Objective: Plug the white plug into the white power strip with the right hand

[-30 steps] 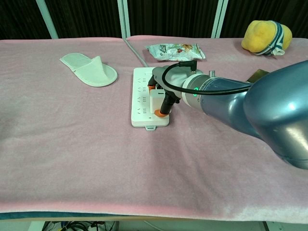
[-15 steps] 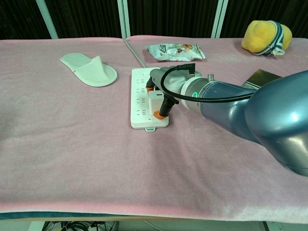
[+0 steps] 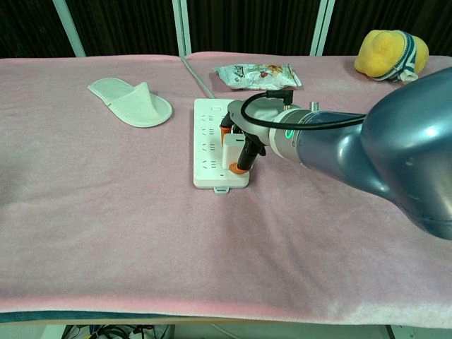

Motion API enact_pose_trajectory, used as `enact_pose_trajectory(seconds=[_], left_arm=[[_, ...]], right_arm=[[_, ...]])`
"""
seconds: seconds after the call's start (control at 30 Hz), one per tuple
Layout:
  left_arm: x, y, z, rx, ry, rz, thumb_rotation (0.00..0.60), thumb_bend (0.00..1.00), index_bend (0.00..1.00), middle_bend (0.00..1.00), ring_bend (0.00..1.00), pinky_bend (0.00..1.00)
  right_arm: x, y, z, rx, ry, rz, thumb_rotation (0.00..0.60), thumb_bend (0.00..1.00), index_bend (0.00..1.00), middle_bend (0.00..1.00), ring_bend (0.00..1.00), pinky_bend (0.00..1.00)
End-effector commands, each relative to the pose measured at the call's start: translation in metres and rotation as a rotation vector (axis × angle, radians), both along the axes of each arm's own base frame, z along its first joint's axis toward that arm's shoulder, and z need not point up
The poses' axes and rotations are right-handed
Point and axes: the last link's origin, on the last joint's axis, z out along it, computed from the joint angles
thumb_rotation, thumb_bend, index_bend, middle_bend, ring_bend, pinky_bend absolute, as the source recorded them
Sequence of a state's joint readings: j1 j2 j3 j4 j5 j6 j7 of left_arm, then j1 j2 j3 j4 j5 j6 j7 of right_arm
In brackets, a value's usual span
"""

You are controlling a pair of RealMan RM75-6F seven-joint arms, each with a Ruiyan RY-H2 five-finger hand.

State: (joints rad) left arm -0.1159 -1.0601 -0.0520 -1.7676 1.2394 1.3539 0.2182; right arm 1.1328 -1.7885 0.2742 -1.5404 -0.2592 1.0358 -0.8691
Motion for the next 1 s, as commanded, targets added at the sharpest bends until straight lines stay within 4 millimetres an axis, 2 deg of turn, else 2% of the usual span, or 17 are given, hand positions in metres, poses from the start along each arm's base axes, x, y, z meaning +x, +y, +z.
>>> enact_pose_trajectory(seconds=[0.03,0.27,0.37,0.73,1.0], left_arm=[[0.000,0.000,0.000,0.000,0.000,0.001,0.600,0.33,0.13,0.03,0.00,0.00],[0.000,0.000,0.000,-0.001,0.004,0.004,0.600,0.33,0.13,0.03,0.00,0.00],[0.000,0.000,0.000,-0.001,0.005,0.006,0.600,0.33,0.13,0.03,0.00,0.00],[0.000,-0.001,-0.001,-0.004,0.009,0.009,0.600,0.34,0.13,0.03,0.00,0.00],[0.000,-0.001,-0.001,-0.004,0.011,0.010,0.600,0.34,0.13,0.03,0.00,0.00]], right_arm=[[0.000,-0.001,0.003,0.007,-0.020,-0.014,0.600,0.24,0.36,0.21,0.31,0.25],[-0.002,0.000,0.008,0.024,-0.047,-0.034,0.600,0.19,0.21,0.05,0.17,0.20],[-0.001,-0.002,0.012,0.018,-0.074,-0.044,0.600,0.18,0.19,0.02,0.12,0.16],[-0.007,-0.011,0.045,-0.027,-0.161,-0.085,0.600,0.18,0.19,0.01,0.10,0.15],[-0.009,-0.012,0.051,-0.027,-0.168,-0.086,0.600,0.18,0.19,0.02,0.10,0.15]])
